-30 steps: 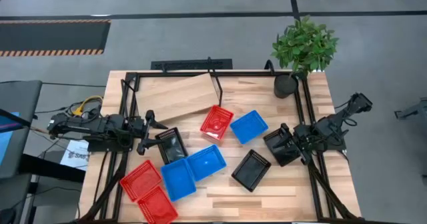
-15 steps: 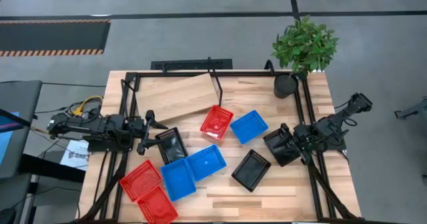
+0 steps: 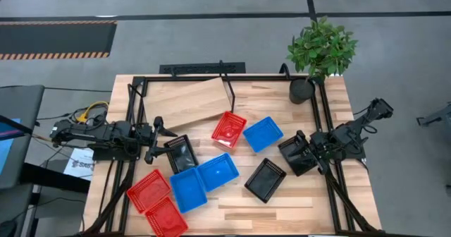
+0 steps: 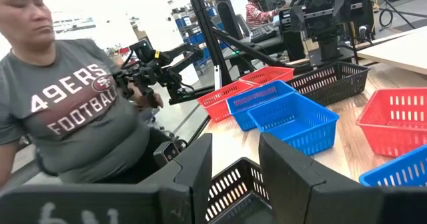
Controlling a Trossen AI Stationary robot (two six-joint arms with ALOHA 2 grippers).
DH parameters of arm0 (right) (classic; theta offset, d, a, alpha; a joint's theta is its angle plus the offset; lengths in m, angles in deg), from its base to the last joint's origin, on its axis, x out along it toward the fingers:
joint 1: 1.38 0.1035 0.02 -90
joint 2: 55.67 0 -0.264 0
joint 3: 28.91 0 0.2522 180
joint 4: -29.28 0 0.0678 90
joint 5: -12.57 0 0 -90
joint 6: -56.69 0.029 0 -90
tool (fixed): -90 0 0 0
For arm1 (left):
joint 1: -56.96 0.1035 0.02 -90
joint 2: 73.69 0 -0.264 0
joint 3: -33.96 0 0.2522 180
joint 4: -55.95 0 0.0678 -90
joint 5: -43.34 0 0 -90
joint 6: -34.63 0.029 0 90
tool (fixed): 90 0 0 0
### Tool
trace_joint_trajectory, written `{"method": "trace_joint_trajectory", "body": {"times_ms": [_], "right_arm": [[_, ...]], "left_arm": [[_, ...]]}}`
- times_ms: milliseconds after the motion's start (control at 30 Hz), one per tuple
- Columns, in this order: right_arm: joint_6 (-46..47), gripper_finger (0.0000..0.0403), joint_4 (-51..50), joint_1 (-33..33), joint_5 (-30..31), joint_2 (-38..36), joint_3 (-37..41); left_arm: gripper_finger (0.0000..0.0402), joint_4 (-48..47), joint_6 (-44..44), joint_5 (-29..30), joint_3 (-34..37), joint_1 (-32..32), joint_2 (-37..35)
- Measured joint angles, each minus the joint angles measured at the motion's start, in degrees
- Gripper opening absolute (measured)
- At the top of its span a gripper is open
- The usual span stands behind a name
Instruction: Stack baskets on shelf by color
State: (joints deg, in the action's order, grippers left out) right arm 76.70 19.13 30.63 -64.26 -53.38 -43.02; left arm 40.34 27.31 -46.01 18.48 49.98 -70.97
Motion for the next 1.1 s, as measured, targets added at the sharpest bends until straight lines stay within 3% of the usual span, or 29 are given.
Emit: {"method": "trace_joint_trajectory", "body": {"times_ms": [167, 600, 800, 967, 1100], "right_arm": [[-0.1, 0.0144, 0.2, -0.1, 3.1, 0.0, 0.0], [-1.0, 0.0145, -0.2, 0.0, 3.3, 0.0, 0.0], [-1.0, 0.0144, -0.1, -0.6, 3.3, 0.0, 0.0], [-1.0, 0.0148, 2.5, -1.7, 3.5, 0.0, 0.0], [-1.0, 0.0148, 5.8, -2.2, 3.5, 0.0, 0.0]], "left_arm": [[0.0265, 0.0, 0.0, 0.0, 0.0, 0.0, 0.0], [0.0265, 0.3, -0.4, 0.0, 0.0, 0.0, 0.0], [0.0265, 4.9, -9.9, 1.1, 0.1, 0.0, 0.0], [0.0265, 11.7, -20.6, 6.8, 0.1, 0.0, 0.0], [0.0265, 14.9, -23.5, 12.5, 0.1, 0.0, 0.0]]}}
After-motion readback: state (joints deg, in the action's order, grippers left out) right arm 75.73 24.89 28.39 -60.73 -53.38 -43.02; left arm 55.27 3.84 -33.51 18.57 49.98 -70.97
